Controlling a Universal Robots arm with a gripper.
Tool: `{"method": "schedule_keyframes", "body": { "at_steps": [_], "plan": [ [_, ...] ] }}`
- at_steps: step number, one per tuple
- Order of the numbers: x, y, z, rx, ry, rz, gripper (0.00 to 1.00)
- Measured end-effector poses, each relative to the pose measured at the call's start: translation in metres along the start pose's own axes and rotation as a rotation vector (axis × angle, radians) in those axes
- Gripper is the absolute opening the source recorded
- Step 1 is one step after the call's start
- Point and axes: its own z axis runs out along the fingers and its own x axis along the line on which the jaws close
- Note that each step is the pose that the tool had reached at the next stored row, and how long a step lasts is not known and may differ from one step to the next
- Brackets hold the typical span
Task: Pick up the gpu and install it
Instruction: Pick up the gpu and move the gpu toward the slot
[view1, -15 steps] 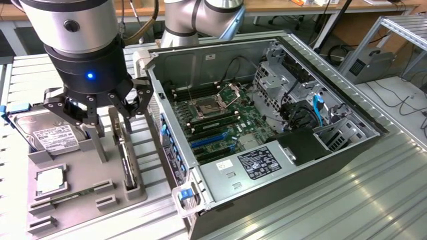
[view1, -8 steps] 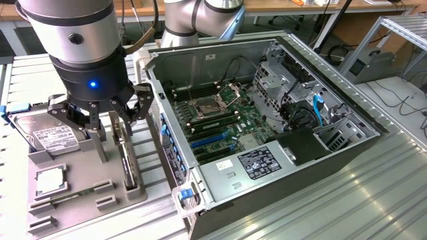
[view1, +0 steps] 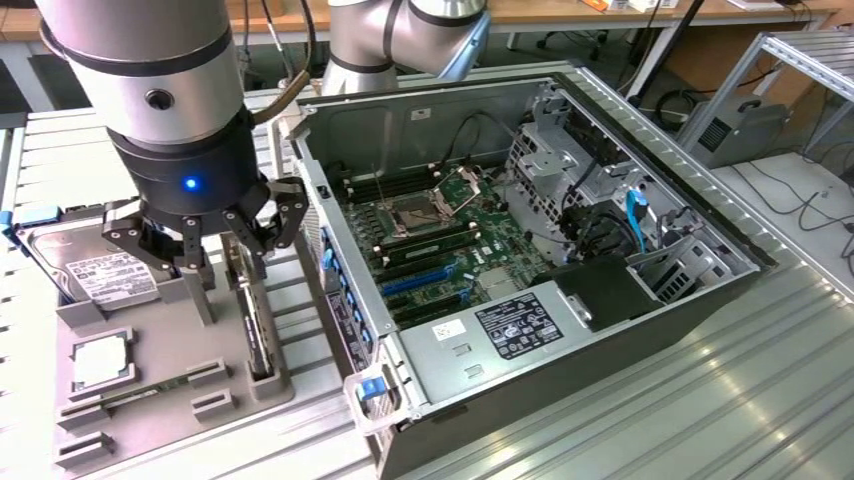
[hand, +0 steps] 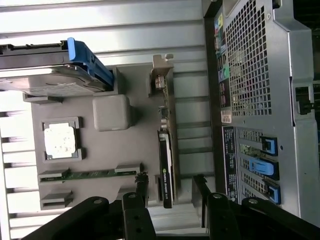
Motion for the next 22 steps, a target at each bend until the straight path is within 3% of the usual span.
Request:
{"method": "schedule_keyframes", "body": {
  "at_steps": [13,22],
  "plan": [
    [0.001,-0.001,0.0223,0.0001,-0.0001,0.002,0.48],
    [0.001,-0.0011,0.0235,0.0001,-0.0001,0.002,0.48]
  ]
}}
